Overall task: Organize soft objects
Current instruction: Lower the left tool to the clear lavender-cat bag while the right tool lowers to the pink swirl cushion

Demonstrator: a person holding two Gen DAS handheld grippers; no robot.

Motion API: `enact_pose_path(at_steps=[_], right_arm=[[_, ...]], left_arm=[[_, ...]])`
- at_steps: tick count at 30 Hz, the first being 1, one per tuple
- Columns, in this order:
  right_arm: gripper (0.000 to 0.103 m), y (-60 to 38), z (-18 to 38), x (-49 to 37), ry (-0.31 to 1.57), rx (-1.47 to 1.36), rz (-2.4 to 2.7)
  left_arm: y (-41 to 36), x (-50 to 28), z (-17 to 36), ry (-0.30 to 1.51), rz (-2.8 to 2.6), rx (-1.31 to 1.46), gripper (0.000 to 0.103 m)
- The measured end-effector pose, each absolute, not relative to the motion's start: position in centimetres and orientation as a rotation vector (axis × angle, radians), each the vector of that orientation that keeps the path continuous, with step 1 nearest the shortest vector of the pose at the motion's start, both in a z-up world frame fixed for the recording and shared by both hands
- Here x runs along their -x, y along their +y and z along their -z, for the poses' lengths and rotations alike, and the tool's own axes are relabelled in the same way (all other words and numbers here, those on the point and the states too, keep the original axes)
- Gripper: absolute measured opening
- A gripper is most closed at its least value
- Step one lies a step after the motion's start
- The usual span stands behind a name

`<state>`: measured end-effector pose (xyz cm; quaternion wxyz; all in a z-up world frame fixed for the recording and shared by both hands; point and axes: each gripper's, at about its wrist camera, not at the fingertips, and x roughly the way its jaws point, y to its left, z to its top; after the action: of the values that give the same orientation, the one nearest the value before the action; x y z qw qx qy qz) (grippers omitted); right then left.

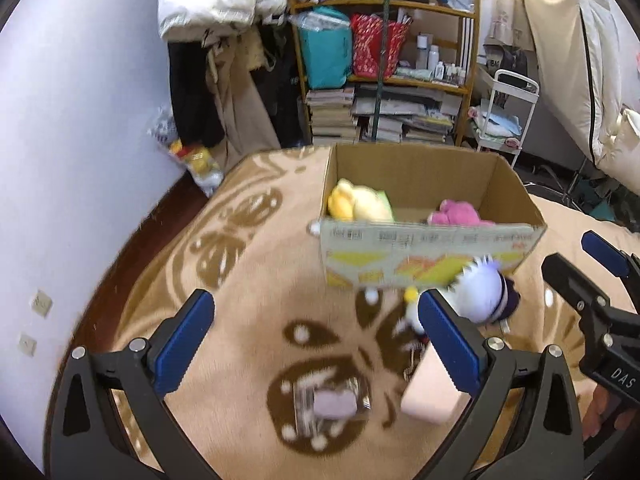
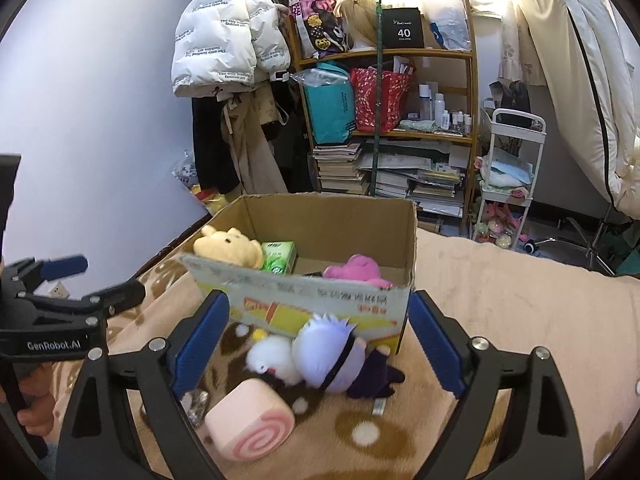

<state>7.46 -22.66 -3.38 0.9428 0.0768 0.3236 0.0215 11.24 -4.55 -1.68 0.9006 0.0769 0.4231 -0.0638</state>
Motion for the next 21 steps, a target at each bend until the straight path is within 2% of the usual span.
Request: enact_pose_path(at_steps=[12,21], right_arm=[[0.096,-20.2,3.8,-4.3,0.698,-0.128,-0.074],[0.096,-19.0,5.3,-4.5,0.756,-0.092,-0.095]], left_arm=[[-1.8,-8.0,2.3,0.936,0.091,-0.132,0.101],[-1.7,-8.4,4.2,0.992,0.091,-0.152,0.101]])
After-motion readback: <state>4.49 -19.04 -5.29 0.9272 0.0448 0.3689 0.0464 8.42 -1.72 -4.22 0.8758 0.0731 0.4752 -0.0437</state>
